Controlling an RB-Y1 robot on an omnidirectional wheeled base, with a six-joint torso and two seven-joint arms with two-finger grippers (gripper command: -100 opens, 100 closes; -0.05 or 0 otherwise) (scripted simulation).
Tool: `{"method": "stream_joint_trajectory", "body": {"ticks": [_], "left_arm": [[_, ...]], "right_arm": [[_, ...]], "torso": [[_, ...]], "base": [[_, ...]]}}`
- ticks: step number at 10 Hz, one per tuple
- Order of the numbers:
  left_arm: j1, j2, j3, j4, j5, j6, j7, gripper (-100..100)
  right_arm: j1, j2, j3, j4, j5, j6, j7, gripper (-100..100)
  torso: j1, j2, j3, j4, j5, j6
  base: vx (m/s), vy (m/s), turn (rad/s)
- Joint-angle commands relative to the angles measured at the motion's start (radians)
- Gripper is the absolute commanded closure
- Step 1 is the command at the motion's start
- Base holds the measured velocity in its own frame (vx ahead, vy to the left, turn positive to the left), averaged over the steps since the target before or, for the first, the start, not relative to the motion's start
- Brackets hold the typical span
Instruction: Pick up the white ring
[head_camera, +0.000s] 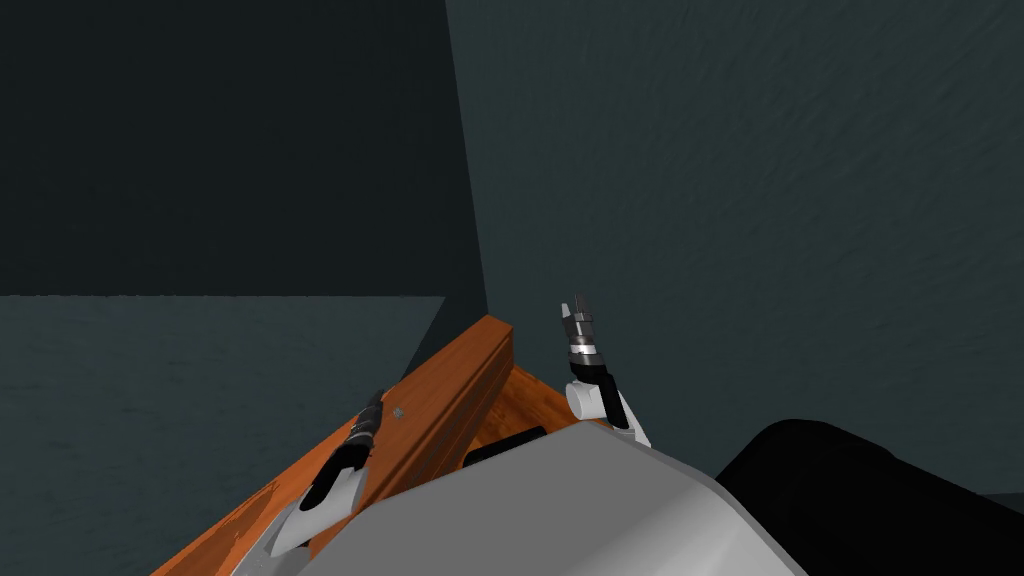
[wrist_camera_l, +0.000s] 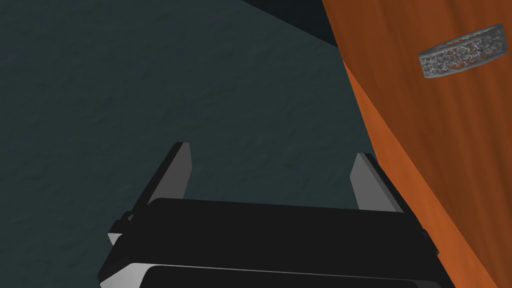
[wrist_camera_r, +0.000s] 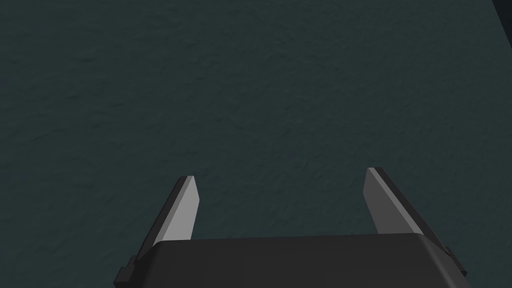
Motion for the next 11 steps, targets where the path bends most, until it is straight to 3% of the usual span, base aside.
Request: {"method": "stream_joint_trajectory", "body": {"ticks": [1, 5, 7, 8, 11], "left_arm": [[0.003, -0.004, 0.013, 0.009, 0.002, 0.028, -0.002, -100], [-0.054, 0.035, 0.065, 0.150, 0.027, 0.131, 0.016, -100], [-0.054, 0.035, 0.065, 0.157, 0.027, 0.131, 0.016, -100], [-0.072, 0.047, 0.082, 0.197, 0.035, 0.163, 0.022, -100], [-0.089, 0.058, 0.098, 0.243, 0.044, 0.194, 0.027, -100]], "right_arm": [[0.000, 0.000, 0.000, 0.000, 0.000, 0.000, 0.000, 0], [0.000, 0.000, 0.000, 0.000, 0.000, 0.000, 0.000, 0], [0.000, 0.000, 0.000, 0.000, 0.000, 0.000, 0.000, 0], [0.000, 0.000, 0.000, 0.000, 0.000, 0.000, 0.000, 0], [0.000, 0.000, 0.000, 0.000, 0.000, 0.000, 0.000, 0]], "torso": [[0.000, 0.000, 0.000, 0.000, 0.000, 0.000], [0.000, 0.000, 0.000, 0.000, 0.000, 0.000], [0.000, 0.001, 0.000, 0.000, 0.000, 0.000], [0.001, 0.002, 0.001, 0.000, 0.000, 0.000], [0.000, 0.000, 0.000, 0.000, 0.000, 0.000]], "base": [[0.030, -0.027, -0.021], [0.044, -0.036, -0.050], [0.023, -0.015, -0.011], [0.026, -0.016, -0.053], [0.036, -0.025, -0.042]]}}
